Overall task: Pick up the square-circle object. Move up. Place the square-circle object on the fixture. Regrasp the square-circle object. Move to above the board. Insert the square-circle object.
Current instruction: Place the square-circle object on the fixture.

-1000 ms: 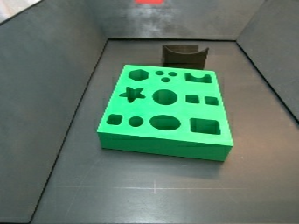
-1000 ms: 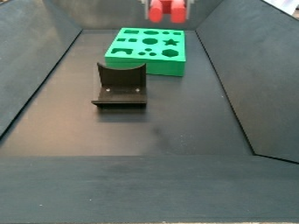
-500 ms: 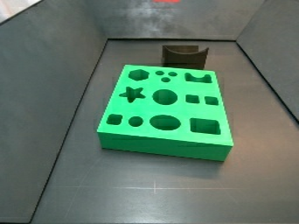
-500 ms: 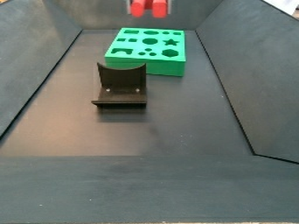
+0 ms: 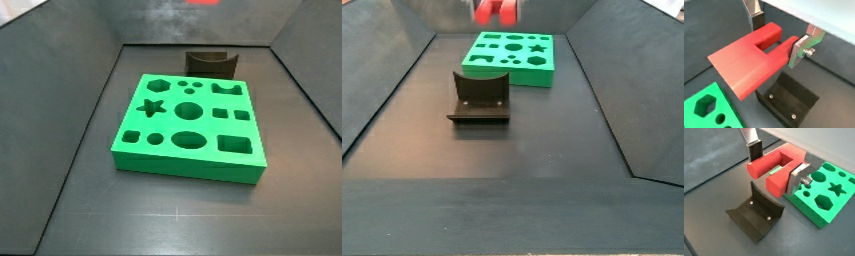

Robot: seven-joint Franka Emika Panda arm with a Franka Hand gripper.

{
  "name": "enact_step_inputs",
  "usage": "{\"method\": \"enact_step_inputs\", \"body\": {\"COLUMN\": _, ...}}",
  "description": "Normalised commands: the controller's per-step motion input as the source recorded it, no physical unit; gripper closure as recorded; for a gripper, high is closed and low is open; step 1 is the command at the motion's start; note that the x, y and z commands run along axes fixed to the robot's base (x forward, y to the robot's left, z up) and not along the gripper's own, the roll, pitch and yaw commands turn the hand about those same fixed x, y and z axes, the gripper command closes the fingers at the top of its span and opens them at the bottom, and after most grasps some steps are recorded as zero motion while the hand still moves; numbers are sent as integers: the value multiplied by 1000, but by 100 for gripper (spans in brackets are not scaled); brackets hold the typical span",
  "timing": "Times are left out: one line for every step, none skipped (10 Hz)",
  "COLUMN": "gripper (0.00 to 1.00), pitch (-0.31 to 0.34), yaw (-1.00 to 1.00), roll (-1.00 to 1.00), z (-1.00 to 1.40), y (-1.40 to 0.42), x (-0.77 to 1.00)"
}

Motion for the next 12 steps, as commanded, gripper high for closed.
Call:
{"method": "enact_step_inputs", "body": {"gripper": 100, "pitch": -14, "yaw": 151, "roll": -1000, "z": -289, "y": 438, "x": 561}}
{"method": "enact_step_inputs", "body": {"gripper": 100, "pitch": 1, "yaw": 136, "roll": -1000, "z": -146, "y": 267, "x": 490}}
{"method": "enact_step_inputs", "body": {"gripper": 100, "pitch": 58, "yaw": 129, "roll": -1000, "z": -57, "y": 102, "x": 374}}
{"method": "enact_step_inputs", "body": {"gripper": 100, "pitch": 109, "yaw": 116, "roll": -1000, "z": -26, "y": 68, "x": 306}}
{"method": "enact_step_inputs", "body": {"gripper": 100, "pitch": 158, "yaw": 95, "roll": -991, "z": -17, "y": 61, "x": 247}}
{"method": "enact_step_inputs", "body": {"gripper": 100, "pitch": 176, "yaw": 35, "roll": -753, "z": -19, "y": 57, "x": 184}}
{"method": "enact_step_inputs", "body": {"gripper": 100, "pitch": 183, "yaw": -10, "roll": -579, "z": -16, "y": 58, "x": 141}}
{"method": "enact_step_inputs", "body": {"gripper": 100, "pitch": 180, "yaw": -50, "roll": -403, "z": -12, "y": 56, "x": 98}}
{"method": "enact_step_inputs", "body": {"gripper": 100, "pitch": 149, "yaw": -77, "roll": -231, "z": -2, "y": 39, "x": 72}}
{"method": "enact_step_inputs", "body": {"gripper": 100, "pitch": 23, "yaw": -149, "roll": -1000, "z": -1000, "y": 62, "x": 101}}
{"method": "enact_step_inputs", "body": {"gripper": 100, "pitch": 13, "yaw": -154, "roll": -1000, "z": -1000, "y": 66, "x": 105}}
{"method": "enact_step_inputs", "body": {"gripper": 100, "pitch": 31, "yaw": -154, "roll": -1000, "z": -1000, "y": 75, "x": 116}}
